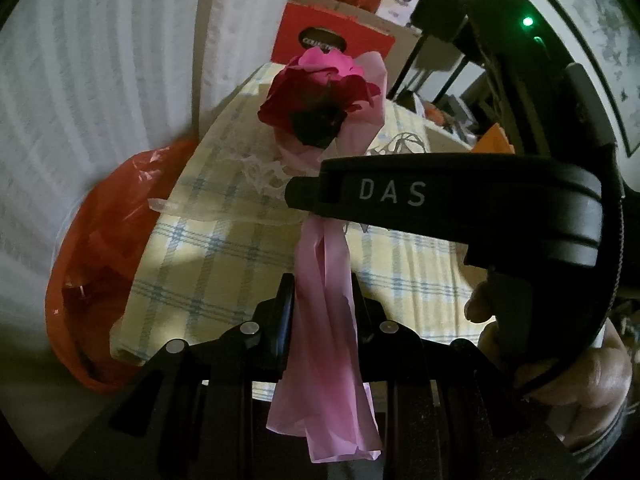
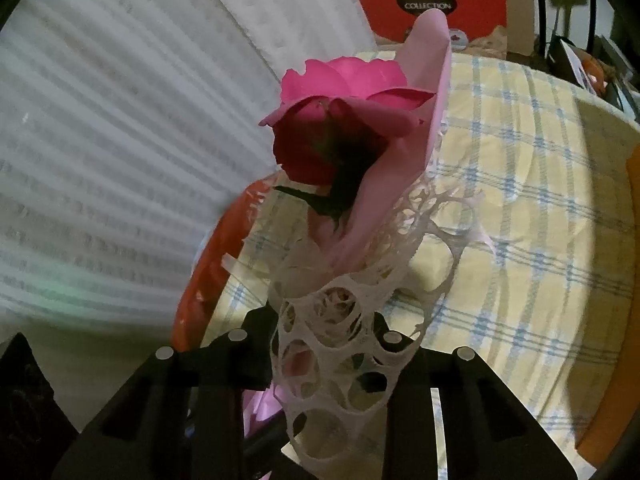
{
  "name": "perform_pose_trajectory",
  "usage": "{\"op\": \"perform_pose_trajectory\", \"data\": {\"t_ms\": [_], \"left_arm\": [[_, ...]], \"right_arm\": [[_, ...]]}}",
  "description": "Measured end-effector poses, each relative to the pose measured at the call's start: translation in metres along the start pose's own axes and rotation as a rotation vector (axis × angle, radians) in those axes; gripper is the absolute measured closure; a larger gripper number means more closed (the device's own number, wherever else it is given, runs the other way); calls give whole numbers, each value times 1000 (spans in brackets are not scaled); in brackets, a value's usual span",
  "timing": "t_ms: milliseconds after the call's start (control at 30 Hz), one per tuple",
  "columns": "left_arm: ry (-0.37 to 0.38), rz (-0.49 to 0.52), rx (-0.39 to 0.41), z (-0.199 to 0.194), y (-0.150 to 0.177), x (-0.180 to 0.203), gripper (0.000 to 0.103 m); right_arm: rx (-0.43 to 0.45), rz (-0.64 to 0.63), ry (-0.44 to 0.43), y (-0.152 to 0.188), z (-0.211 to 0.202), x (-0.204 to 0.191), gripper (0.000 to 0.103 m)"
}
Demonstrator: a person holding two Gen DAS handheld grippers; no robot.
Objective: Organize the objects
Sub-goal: 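Lift the pink rose bouquet with both tools and carry it over the orange box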
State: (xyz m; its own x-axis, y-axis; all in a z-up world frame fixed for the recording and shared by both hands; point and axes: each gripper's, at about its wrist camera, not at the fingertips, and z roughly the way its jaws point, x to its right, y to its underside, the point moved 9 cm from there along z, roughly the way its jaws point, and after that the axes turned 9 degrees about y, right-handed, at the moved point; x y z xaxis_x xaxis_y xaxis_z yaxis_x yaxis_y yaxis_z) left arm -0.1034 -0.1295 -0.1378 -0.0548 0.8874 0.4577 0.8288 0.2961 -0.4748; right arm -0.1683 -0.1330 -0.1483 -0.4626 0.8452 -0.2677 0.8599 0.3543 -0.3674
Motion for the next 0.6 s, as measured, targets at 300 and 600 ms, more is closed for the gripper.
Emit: {"op": "perform_pose_trajectory", "data": {"t_ms": [300, 600], "left_arm": [[54, 24, 34, -13, -10, 33, 81], [141, 76, 57, -23, -21, 93, 81]], "right_arm": [[72, -22, 5, -7, -42, 6, 78], [158, -39, 36, -14, -104, 35, 80]]}}
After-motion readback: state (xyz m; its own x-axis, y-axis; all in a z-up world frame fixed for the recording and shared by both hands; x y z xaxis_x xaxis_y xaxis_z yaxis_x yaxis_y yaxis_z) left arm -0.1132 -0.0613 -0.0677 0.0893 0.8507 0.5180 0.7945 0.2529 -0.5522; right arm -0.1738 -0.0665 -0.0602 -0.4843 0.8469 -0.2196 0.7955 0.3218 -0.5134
